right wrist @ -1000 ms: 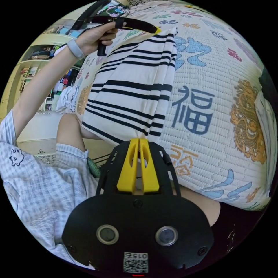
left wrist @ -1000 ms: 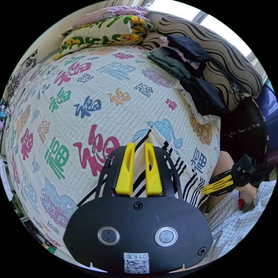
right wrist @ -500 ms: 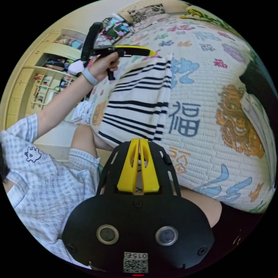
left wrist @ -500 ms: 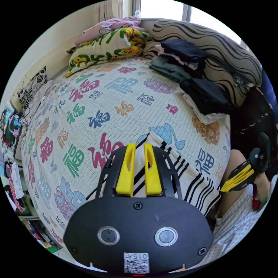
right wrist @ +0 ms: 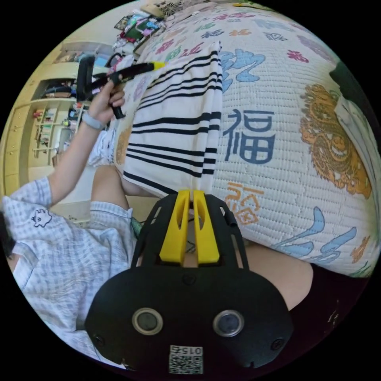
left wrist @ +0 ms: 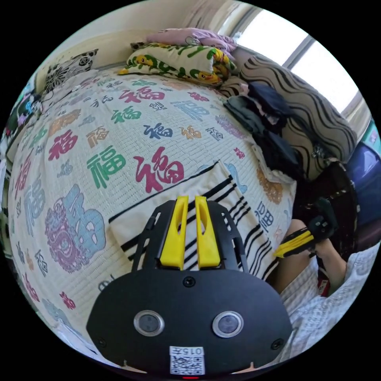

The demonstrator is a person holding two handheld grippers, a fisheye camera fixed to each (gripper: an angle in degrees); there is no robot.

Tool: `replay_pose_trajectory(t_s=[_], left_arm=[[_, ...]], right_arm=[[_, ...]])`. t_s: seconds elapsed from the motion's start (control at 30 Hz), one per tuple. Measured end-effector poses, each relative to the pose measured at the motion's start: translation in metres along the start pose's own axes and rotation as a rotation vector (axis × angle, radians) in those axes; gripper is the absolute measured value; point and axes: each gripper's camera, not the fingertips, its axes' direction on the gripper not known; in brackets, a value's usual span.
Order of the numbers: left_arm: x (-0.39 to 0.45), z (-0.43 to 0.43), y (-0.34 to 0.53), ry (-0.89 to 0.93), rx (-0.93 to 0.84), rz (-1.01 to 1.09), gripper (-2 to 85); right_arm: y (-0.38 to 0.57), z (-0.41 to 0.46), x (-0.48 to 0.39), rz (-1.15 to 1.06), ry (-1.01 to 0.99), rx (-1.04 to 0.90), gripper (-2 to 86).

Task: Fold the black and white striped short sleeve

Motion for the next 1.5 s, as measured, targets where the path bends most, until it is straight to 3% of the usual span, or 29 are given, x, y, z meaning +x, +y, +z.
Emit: replay_pose_trajectory(t_s=[0.1, 0.3, 0.43, 0.47, 0.6, 0.73, 0.83, 1.17, 1.33, 1.5], left_arm=[[-0.013, -0.052, 0.038, 0.083, 0.056, -0.044, 7.6], [-0.03, -0.131, 0.149, 0.066, 0.041, -0.25, 10.3], [-0.028, -0.166, 0.198, 0.075, 0.027, -0.335, 9.6], [-0.026, -0.168, 0.201, 0.069, 0.016, -0.334, 9.6], [-0.016, -0.171, 0.196, 0.051, -0.042, -0.298, 9.3], [-0.019, -0.178, 0.185, 0.049, -0.055, -0.325, 9.4], [-0.021, -0.193, 0.18, 0.048, -0.051, -0.319, 9.4], [-0.021, -0.258, 0.169, 0.064, 0.004, -0.339, 7.9], [-0.006, -0.264, 0.157, 0.037, -0.05, -0.272, 8.1], [-0.01, -0.266, 0.157, 0.02, -0.067, -0.301, 7.9]], right_arm=[[0.003, 0.012, -0.004, 0.013, -0.022, -0.038, 5.5], [0.007, 0.015, -0.031, -0.063, 0.016, -0.021, -0.2], [0.023, 0.003, -0.03, -0.032, 0.244, -0.045, 0.0], [0.026, 0.001, -0.028, -0.027, 0.25, -0.044, 0.1], [0.032, -0.008, -0.02, -0.032, -0.089, 0.015, 5.9], [0.022, 0.027, -0.047, -0.084, 0.156, -0.075, 5.8], [0.02, 0.036, -0.054, -0.084, 0.225, -0.078, 3.5], [0.049, -0.006, -0.044, -0.038, 0.162, 0.048, 0.1], [0.042, -0.001, -0.047, -0.109, 0.092, -0.046, 2.2], [0.024, 0.0, -0.03, -0.015, 0.057, 0.043, 5.1]])
